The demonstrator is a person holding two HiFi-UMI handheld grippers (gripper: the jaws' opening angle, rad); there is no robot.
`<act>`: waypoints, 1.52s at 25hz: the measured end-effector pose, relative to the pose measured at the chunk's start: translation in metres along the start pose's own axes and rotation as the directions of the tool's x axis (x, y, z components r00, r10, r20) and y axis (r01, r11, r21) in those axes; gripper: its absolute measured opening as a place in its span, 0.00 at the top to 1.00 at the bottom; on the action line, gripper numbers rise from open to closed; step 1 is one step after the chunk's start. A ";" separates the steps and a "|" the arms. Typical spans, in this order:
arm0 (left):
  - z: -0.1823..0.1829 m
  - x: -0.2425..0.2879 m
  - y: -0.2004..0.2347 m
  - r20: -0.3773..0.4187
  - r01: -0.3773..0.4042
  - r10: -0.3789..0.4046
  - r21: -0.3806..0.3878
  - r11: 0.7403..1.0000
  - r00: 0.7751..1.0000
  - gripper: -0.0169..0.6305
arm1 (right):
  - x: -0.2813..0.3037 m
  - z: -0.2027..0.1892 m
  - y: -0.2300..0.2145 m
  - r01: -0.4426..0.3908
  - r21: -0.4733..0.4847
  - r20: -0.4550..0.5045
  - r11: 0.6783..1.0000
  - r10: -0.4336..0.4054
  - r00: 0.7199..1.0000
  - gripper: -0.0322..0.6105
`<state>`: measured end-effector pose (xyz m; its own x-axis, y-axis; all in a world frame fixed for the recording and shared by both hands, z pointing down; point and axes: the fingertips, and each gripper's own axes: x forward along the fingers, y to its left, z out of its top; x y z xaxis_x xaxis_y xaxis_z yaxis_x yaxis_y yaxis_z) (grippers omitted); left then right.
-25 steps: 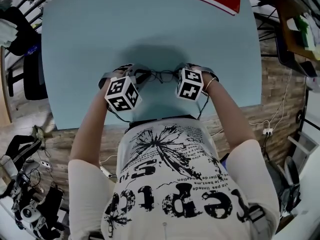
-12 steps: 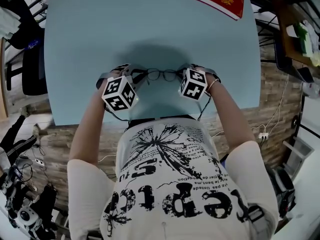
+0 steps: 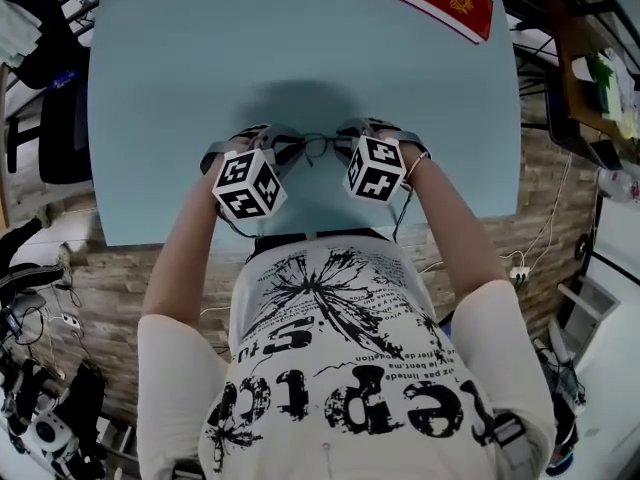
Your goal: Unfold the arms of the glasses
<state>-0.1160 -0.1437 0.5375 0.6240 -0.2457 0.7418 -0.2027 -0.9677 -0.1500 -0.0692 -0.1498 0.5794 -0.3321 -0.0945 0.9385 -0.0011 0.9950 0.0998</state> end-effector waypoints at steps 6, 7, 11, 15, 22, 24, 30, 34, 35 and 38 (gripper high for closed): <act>-0.003 -0.002 -0.001 0.010 0.005 -0.005 0.004 1.000 1.000 0.93 | 0.018 0.025 0.005 -0.062 -0.073 -0.066 0.995 0.057 0.996 0.82; -0.003 -0.002 -0.001 0.011 0.005 -0.005 0.003 1.000 1.000 0.93 | 0.020 0.028 0.005 -0.063 -0.080 -0.070 0.995 0.057 0.996 0.83; -0.003 -0.002 0.001 0.014 0.001 -0.001 0.004 1.000 1.000 0.93 | 0.025 0.034 0.003 -0.062 -0.109 -0.089 0.992 0.053 0.995 0.88; -0.005 -0.003 0.002 0.007 0.003 -0.003 0.014 1.000 1.000 0.93 | 0.029 0.034 0.002 -0.075 -0.118 -0.107 0.990 0.062 0.992 0.90; -0.008 -0.004 0.002 -0.010 0.023 -0.023 0.029 0.999 1.000 0.93 | 0.018 0.037 0.002 -0.063 -0.131 -0.082 0.989 0.053 0.995 0.91; -0.009 -0.005 0.002 -0.017 0.029 -0.028 0.026 0.999 0.999 0.93 | 0.011 0.036 0.003 -0.054 -0.144 -0.068 0.988 0.045 0.997 0.91; -0.007 -0.005 0.003 -0.029 0.048 -0.048 0.017 0.999 0.998 0.93 | -0.015 0.030 0.002 -0.001 -0.150 -0.022 0.989 -0.002 1.000 0.92; -0.008 -0.004 0.002 -0.042 0.059 -0.059 0.008 0.998 0.997 0.93 | -0.031 0.024 0.000 0.031 -0.129 0.012 0.991 -0.030 0.999 0.92; -0.009 -0.004 0.001 -0.050 0.066 -0.066 0.009 0.998 0.997 0.93 | -0.035 0.023 0.000 0.039 -0.125 0.022 0.991 -0.036 0.999 0.92; -0.010 -0.002 -0.002 -0.066 0.091 -0.090 0.003 0.996 0.994 0.93 | -0.045 0.020 0.002 0.053 -0.114 0.051 0.992 -0.047 0.998 0.92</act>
<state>-0.1246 -0.1407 0.5429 0.5889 -0.1531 0.7936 -0.1432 -0.9861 -0.0840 -0.0734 -0.1432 0.5304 -0.3795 -0.1394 0.9146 0.0887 0.9786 0.1859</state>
